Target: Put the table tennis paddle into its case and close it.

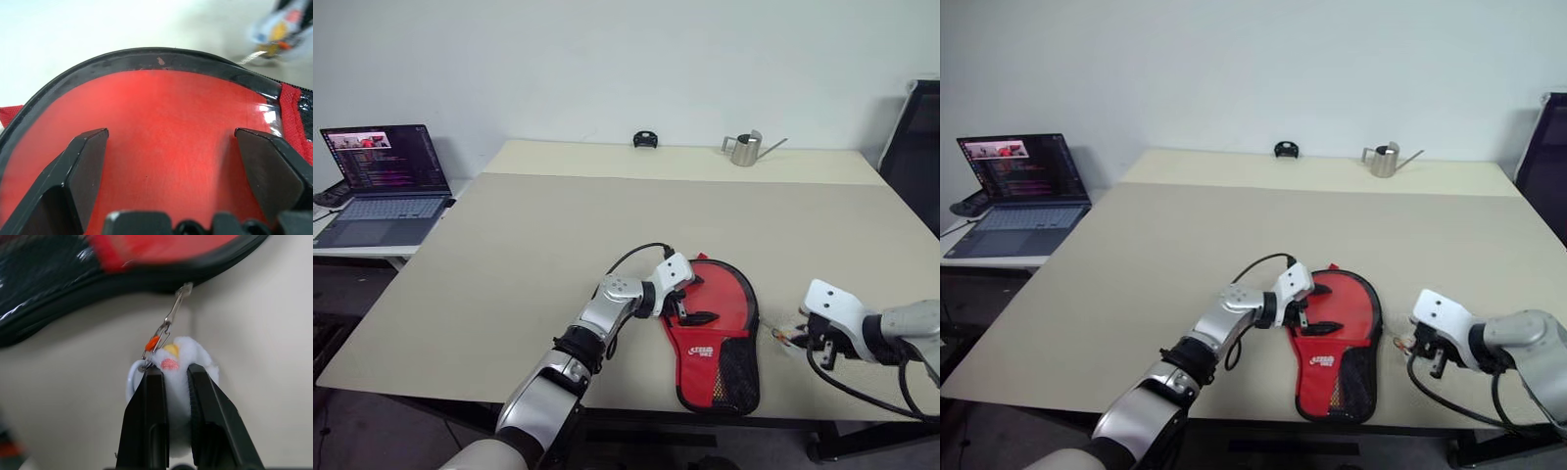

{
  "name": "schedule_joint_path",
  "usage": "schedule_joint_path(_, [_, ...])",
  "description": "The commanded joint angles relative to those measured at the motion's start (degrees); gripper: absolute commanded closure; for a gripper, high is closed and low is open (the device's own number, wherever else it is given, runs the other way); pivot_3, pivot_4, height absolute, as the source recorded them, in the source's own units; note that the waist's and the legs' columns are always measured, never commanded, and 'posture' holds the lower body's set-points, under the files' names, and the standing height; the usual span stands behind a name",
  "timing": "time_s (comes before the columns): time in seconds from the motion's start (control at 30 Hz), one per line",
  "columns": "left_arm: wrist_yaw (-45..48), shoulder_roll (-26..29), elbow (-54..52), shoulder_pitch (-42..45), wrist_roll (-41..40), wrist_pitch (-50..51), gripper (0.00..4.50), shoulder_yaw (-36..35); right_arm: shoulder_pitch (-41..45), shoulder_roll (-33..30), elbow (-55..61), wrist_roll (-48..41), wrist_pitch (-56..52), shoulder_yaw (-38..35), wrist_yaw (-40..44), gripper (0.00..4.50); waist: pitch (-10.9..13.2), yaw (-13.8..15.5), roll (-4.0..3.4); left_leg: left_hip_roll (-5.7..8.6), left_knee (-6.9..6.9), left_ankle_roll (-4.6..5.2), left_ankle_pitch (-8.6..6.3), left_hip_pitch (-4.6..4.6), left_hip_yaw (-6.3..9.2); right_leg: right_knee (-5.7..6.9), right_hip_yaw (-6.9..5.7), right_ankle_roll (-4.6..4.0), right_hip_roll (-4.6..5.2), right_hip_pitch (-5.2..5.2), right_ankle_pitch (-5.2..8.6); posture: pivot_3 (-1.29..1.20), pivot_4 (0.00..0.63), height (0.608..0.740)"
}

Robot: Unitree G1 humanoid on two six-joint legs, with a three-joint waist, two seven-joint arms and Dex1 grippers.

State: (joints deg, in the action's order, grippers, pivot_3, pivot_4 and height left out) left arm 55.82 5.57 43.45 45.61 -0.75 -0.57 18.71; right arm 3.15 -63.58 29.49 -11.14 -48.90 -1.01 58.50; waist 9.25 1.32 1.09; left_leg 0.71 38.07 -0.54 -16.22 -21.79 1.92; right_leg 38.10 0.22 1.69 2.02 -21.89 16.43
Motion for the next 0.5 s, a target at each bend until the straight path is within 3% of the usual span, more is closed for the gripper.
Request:
schedule_joint_path(0.03, [-0.19,0.32,4.22,-2.15,4.16,1.69,0.0,2.98,-5.03,-4.45,5.2,-2.84,2.14,-3.83,5.0,4.35,-0.03,0.18,-0.06,0.01,0.0,0.0,0.0,0.01,0.09,-0.08,-0.1,0.0,0.0,0.09,0.0,0.0,0.15,0.74])
schedule_joint_path(0.33, [-0.34,-0.14,4.58,-1.9,4.15,1.77,0.0,3.13,-18.28,-8.44,14.11,-7.77,7.59,-7.55,10.71,4.37,-0.05,1.5,-0.05,0.66,-0.01,0.09,-0.06,-0.15,1.01,-0.5,-0.95,0.41,0.44,0.6,0.32,0.0,0.15,0.74])
schedule_joint_path(0.5, [-0.37,-0.03,4.35,-2.0,4.09,1.96,0.0,3.12,-19.18,-7.89,14.62,-7.52,8.65,-5.42,8.56,4.37,-0.06,1.56,-0.04,0.7,-0.01,0.21,-0.14,-0.12,1.02,-0.65,-0.99,0.44,0.7,0.72,0.35,0.0,0.15,0.74])
